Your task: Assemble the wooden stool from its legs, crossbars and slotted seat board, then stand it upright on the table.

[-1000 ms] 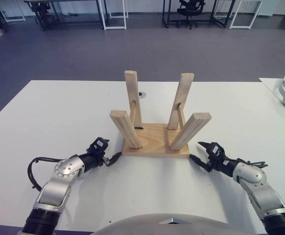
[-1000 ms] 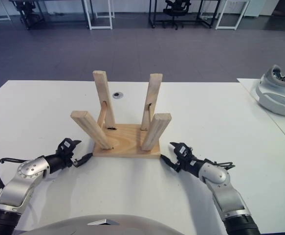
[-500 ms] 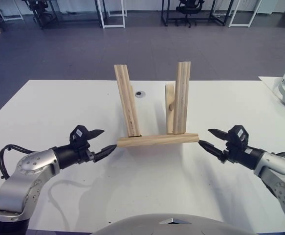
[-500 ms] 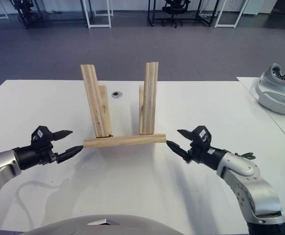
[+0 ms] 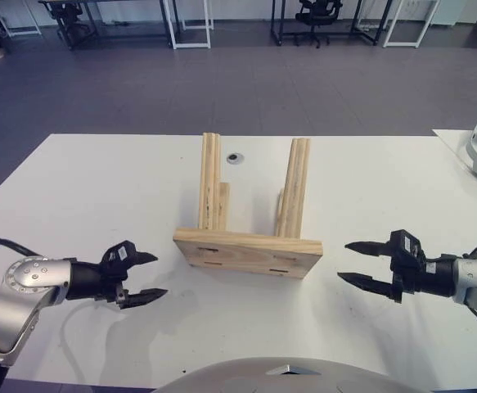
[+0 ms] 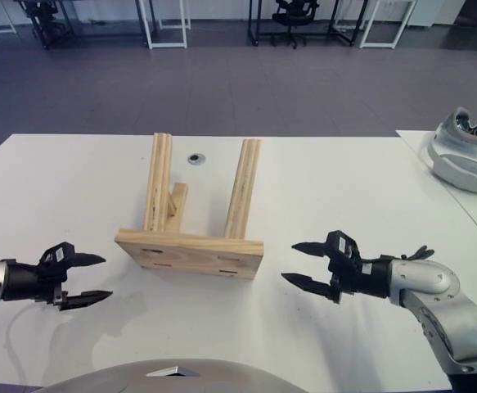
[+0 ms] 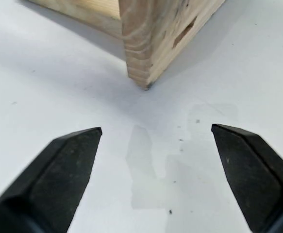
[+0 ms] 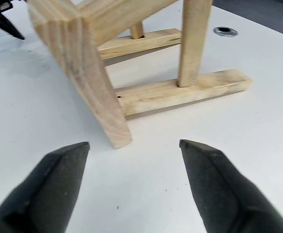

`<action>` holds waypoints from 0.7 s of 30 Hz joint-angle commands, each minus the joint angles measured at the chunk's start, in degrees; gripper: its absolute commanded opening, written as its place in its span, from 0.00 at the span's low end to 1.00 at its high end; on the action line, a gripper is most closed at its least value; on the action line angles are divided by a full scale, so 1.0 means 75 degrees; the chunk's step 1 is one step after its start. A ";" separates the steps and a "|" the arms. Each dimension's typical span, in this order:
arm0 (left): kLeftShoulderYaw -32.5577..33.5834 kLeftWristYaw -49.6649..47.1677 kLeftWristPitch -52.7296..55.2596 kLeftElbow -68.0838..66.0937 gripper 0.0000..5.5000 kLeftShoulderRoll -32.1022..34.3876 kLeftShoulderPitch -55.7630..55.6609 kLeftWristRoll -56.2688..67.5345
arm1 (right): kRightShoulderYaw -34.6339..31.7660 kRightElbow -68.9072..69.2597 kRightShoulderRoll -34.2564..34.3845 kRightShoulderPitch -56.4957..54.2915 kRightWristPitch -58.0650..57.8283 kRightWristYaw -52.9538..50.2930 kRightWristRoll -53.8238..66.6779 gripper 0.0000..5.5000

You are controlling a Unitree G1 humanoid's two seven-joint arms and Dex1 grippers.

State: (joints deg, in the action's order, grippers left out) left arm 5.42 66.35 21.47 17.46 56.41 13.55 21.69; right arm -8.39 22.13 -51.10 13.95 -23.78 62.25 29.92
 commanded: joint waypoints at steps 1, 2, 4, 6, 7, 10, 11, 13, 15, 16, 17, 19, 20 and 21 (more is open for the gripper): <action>-0.0920 0.0386 -0.0406 -0.0536 0.76 -0.0275 -0.1619 -0.0363 | 0.0693 -0.0083 0.0115 -0.0904 0.0119 0.0540 0.0066 0.63; -0.1114 0.0440 -0.0471 -0.0699 0.76 -0.0368 -0.1953 -0.0443 | 0.0866 -0.0097 0.0216 -0.1081 0.0135 0.0567 0.0039 0.63; -0.1533 0.0551 -0.0670 -0.1110 0.76 -0.0574 -0.2619 -0.0707 | 0.1337 -0.0286 0.0481 -0.1489 0.0205 0.0515 -0.0222 0.63; -0.1959 0.0766 -0.0794 -0.1401 0.70 -0.0810 -0.3098 -0.0851 | 0.1751 -0.0595 0.0780 -0.1836 0.0317 0.0368 -0.0549 0.63; -0.2086 0.0868 -0.0828 -0.1446 0.67 -0.0865 -0.3183 -0.0858 | 0.1896 -0.0711 0.0864 -0.1955 0.0371 0.0345 -0.0670 0.60; -0.2137 0.1103 -0.0888 -0.1508 0.56 -0.0881 -0.3251 -0.0767 | 0.2047 -0.0873 0.0999 -0.2159 0.0410 0.0329 -0.0798 0.49; -0.2109 0.1159 -0.0902 -0.1558 0.52 -0.0868 -0.3281 -0.0746 | 0.2058 -0.0911 0.1028 -0.2203 0.0422 0.0321 -0.0808 0.45; -0.2080 0.1250 -0.0935 -0.1603 0.47 -0.0832 -0.3307 -0.0747 | 0.2055 -0.0935 0.1044 -0.2232 0.0446 0.0327 -0.0805 0.39; -0.2100 0.1312 -0.0995 -0.1605 0.42 -0.0835 -0.3343 -0.0758 | 0.2018 -0.0907 0.1059 -0.2265 0.0470 0.0372 -0.0740 0.33; -0.2078 0.1361 -0.0961 -0.1495 0.39 -0.0891 -0.3398 -0.0641 | 0.1966 -0.0797 0.1070 -0.2312 0.0412 0.0430 -0.0591 0.30; -0.2019 0.1413 -0.0868 -0.1330 0.35 -0.0958 -0.3453 -0.0445 | 0.1893 -0.0662 0.1074 -0.2357 0.0300 0.0493 -0.0381 0.28; -0.1772 0.1558 -0.0333 -0.0796 0.30 -0.1040 -0.3686 0.0342 | 0.1577 -0.0322 0.1028 -0.2505 -0.0183 0.0660 0.0339 0.28; -0.1546 0.1712 0.0189 -0.0472 0.29 -0.1018 -0.3976 0.1013 | 0.1285 -0.0128 0.0931 -0.2674 -0.0653 0.0796 0.0992 0.28; -0.1293 0.1938 0.0928 -0.0233 0.29 -0.0935 -0.4425 0.1802 | 0.0949 0.0026 0.0747 -0.2974 -0.1279 0.0957 0.1796 0.28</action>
State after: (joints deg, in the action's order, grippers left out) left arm -7.43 78.57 21.29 9.79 50.41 -12.43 22.68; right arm 2.47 17.60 -45.36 -2.50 -27.03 68.18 31.80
